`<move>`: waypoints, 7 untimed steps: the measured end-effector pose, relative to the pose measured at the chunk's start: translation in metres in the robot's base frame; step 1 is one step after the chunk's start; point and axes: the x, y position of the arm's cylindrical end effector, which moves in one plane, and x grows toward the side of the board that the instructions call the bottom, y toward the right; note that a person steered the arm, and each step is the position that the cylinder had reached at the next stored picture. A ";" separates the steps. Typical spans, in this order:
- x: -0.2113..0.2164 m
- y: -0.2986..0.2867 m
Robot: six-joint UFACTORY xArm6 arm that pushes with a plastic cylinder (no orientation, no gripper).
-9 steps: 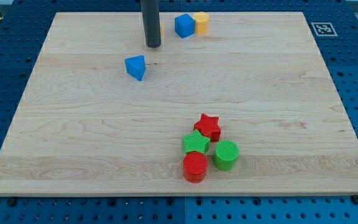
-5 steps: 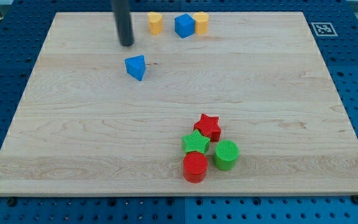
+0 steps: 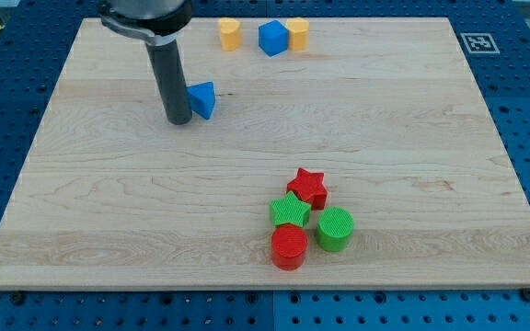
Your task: Push the blue triangle up a bit
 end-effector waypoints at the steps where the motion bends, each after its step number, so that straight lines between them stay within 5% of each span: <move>1: 0.000 0.033; 4: -0.031 0.051; 7: -0.012 0.022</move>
